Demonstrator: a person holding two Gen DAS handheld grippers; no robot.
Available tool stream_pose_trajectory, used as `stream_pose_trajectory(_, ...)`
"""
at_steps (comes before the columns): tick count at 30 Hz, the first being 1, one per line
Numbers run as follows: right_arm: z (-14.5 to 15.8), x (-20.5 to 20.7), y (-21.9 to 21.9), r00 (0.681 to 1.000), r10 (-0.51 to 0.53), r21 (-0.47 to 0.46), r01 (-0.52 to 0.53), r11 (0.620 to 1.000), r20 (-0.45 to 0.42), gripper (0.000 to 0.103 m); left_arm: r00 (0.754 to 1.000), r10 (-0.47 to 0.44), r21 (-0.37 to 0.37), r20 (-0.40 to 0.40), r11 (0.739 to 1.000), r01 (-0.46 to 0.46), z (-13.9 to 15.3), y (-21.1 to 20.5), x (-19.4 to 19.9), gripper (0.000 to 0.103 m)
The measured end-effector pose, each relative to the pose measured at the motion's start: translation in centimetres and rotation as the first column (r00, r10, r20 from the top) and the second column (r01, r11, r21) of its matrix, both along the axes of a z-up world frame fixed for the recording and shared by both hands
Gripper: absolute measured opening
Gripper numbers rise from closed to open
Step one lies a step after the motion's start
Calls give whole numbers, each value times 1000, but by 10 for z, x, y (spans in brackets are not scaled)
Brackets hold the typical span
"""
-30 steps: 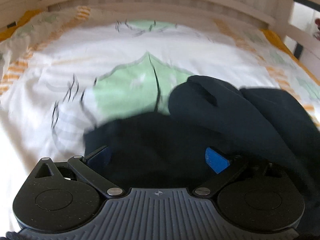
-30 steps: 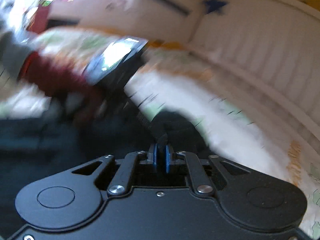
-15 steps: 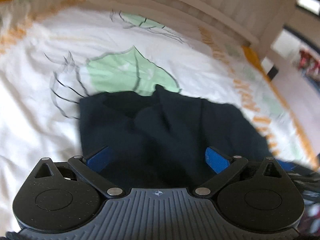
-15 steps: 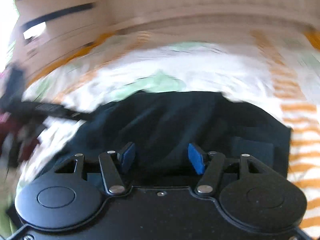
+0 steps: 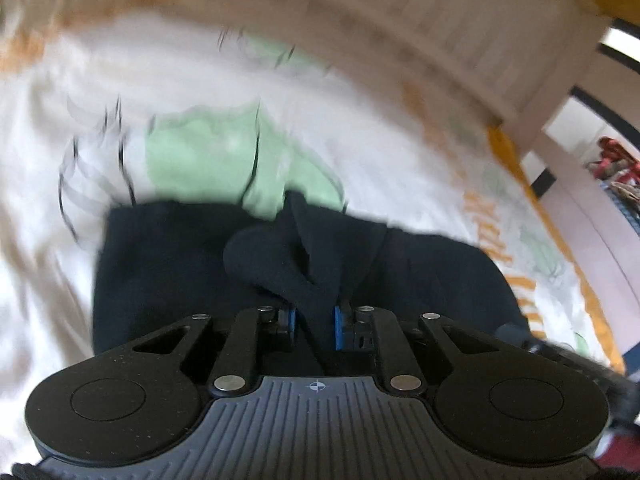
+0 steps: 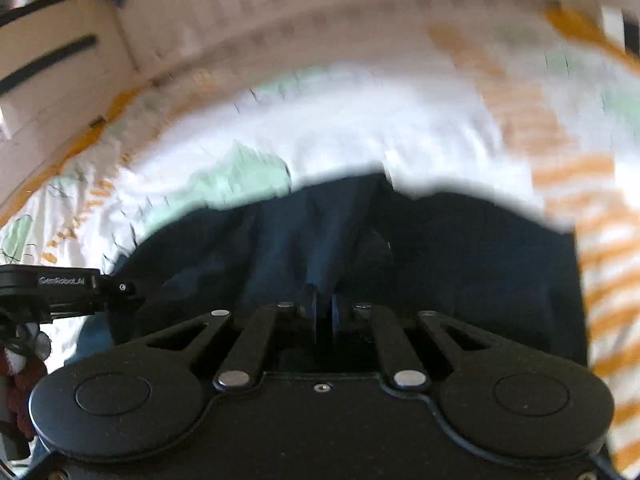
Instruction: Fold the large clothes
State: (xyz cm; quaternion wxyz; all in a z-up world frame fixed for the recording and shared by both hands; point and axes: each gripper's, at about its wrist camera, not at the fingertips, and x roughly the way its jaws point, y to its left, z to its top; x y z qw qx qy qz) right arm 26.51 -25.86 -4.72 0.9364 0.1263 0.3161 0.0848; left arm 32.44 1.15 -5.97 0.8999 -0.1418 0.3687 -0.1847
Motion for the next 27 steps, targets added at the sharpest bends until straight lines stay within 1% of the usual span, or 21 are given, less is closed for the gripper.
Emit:
stream_pose_trajectory(1, 7, -4, -1, 999, -4, -25, 6, 1000, 50, 13, 1000, 3, 26, 25, 1000, -3, 1, 0, -2, 16)
stream_pose_trajectory(2, 8, -6, -2, 997, -14, -45, 17, 999, 72, 13, 1000, 2, 46, 30, 999, -3, -2, 0, -2, 16)
stream_pose_trajectory(3, 6, -4, -4, 997, -24, -55, 28, 998, 71, 13, 1000, 4, 56, 16, 998, -5, -8, 0, -1, 17)
stream_pose_trajectory(6, -19, 6, -10, 998, -55, -40, 55, 998, -6, 14, 999, 27, 60, -31, 998, -25, -27, 2, 1, 21)
stream_pose_trajectory(7, -28, 6, -11, 998, -62, -42, 61, 997, -28, 14, 999, 29, 61, -34, 998, -26, -32, 2, 1, 21)
stream_pose_trajectory(9, -40, 3, -12, 996, -74, -37, 72, 997, -40, 17, 999, 31, 48, -30, 998, -29, -41, 4, 1, 22)
stream_pose_trajectory(11, -47, -2, -18, 995, -98, 12, 98, 995, -25, 18, 999, 30, 28, -16, 999, -30, -47, 7, 1, 23)
stream_pose_trajectory(13, -55, -4, -24, 992, -124, 89, 126, 988, -20, 20, 1000, 18, 22, 24, 1000, -18, -51, 8, -2, 24)
stream_pose_trajectory(16, -61, -7, -32, 991, -137, 160, 134, 978, 8, 21, 996, 7, 4, 87, 1000, -8, -58, 12, -11, 24)
stream_pose_trajectory(19, -64, -11, -36, 989, -143, 204, 134, 970, 29, 21, 996, 15, -14, 92, 1000, -14, -58, 14, -12, 24)
stream_pose_trajectory(21, -63, -10, -37, 989, -144, 205, 134, 969, 32, 22, 996, 14, -13, 89, 1000, -13, -56, 12, -12, 25)
stream_pose_trajectory(23, -63, -10, -35, 989, -143, 203, 133, 970, 32, 23, 997, 11, -13, 71, 1000, -10, -52, 12, -9, 28)
stream_pose_trajectory(26, -60, -9, -36, 991, -131, 207, 123, 971, 24, 32, 999, -3, -10, 52, 1000, 4, -41, 9, -9, 51)
stream_pose_trajectory(27, -58, -9, -36, 992, -126, 203, 119, 972, 22, 41, 998, -7, -2, 59, 1000, 7, -36, 7, -12, 77)
